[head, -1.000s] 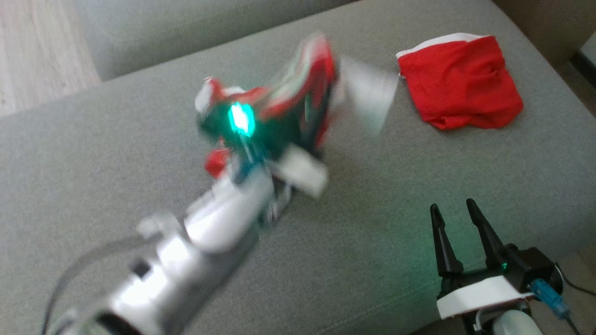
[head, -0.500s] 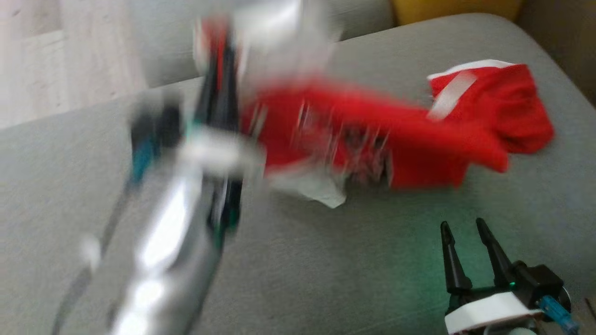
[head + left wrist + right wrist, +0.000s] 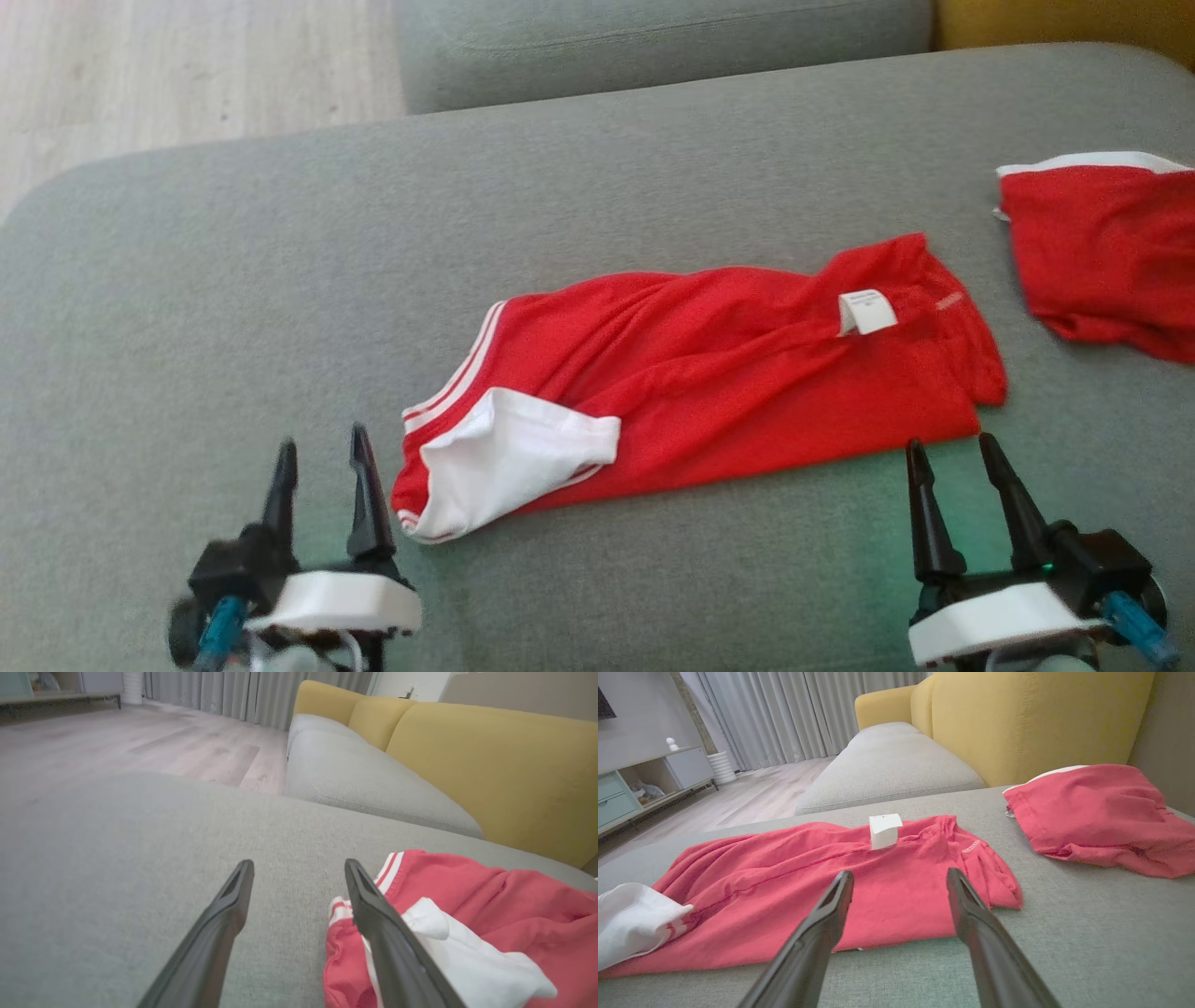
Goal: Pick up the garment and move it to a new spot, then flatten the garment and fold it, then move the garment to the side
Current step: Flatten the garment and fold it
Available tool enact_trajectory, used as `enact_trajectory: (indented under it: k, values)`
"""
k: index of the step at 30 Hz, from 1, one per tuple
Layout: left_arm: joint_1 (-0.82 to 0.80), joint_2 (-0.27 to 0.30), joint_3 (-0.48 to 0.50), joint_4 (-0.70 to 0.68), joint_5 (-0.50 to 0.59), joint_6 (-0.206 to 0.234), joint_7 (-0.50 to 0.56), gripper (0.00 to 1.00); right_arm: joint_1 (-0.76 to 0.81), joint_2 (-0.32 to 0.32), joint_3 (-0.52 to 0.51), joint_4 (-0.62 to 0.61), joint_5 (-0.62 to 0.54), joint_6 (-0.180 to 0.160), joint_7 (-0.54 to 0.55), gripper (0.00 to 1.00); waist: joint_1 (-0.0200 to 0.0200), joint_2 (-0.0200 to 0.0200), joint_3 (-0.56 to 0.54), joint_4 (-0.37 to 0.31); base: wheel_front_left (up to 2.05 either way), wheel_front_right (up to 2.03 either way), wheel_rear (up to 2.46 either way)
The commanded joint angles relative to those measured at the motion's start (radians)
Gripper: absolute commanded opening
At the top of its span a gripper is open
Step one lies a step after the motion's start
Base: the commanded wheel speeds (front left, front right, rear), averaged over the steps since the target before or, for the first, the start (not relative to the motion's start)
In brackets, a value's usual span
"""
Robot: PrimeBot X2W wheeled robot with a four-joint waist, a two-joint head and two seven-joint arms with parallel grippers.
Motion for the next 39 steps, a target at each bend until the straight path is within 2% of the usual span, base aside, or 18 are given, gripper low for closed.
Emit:
enact_trajectory:
  k: [1, 2, 5, 8, 13, 18, 28, 29, 31, 39]
  values:
    - [-0.023, 0.042, 0.035, -0.083, 0.097, -0.001, -0.008, 1.00, -0.032, -0.006, 0.027, -0.035, -0.011, -0.001, -0.004, 1.00, 0.0000, 0.0000, 0.010, 0.021, 0.00, 0.00, 0.00]
    - [-0.023, 0.042, 0.035, -0.083, 0.097, -0.001, -0.008, 1.00, -0.032, -0.006, 0.027, -0.035, -0.011, -0.001, -0.004, 1.00, 0.0000, 0.0000, 0.010, 0.021, 0.00, 0.00, 0.00]
    - [-0.038, 0.085, -0.022, -0.131, 0.217, -0.039, -0.008, 1.00, -0.041, -0.006, 0.031, -0.035, -0.013, -0.001, -0.004, 1.00, 0.0000, 0.0000, 0.020, 0.025, 0.00, 0.00, 0.00]
    - [-0.059, 0.121, -0.100, -0.114, 0.324, -0.060, -0.008, 1.00, -0.048, -0.006, 0.037, -0.034, -0.012, -0.001, -0.004, 1.00, 0.0000, 0.0000, 0.027, 0.023, 0.00, 0.00, 0.00]
    - [-0.128, 0.154, -0.185, -0.039, 0.461, -0.036, 0.027, 1.00, -0.053, -0.006, 0.041, -0.030, -0.009, -0.001, -0.004, 1.00, 0.0000, 0.0000, 0.039, 0.011, 0.00, 0.00, 0.00]
    - [-0.191, 0.155, -0.221, 0.016, 0.506, -0.035, 0.068, 1.00, -0.060, -0.006, 0.045, -0.028, -0.008, -0.001, -0.004, 1.00, 0.0000, 0.0000, 0.051, -0.005, 0.00, 0.00, 0.00]
    - [-0.237, 0.156, -0.226, 0.091, 0.493, -0.041, 0.098, 1.00, -0.069, -0.006, 0.037, -0.027, -0.015, -0.001, -0.004, 1.00, 0.0000, 0.0000, 0.064, -0.032, 0.00, 0.00, 0.00]
    - [-0.240, 0.157, -0.225, 0.090, 0.492, -0.037, 0.087, 0.54, -0.069, -0.006, 0.036, -0.027, -0.016, -0.001, -0.004, 1.00, 0.0000, 0.0000, 0.066, -0.032, 0.00, 0.00, 0.00]
    - [-0.249, 0.157, -0.226, 0.083, 0.494, -0.029, 0.061, 0.00, -0.069, -0.006, 0.032, -0.029, -0.018, -0.001, -0.004, 1.00, 0.0000, 0.0000, 0.069, -0.030, 0.00, 0.00, 0.00]
    - [-0.257, 0.149, -0.232, 0.018, 0.482, -0.009, 0.007, 0.00, -0.097, -0.024, 0.007, -0.011, -0.027, -0.001, -0.004, 1.00, 0.0000, 0.0000, 0.070, 0.020, 0.00, 0.00, 0.00]
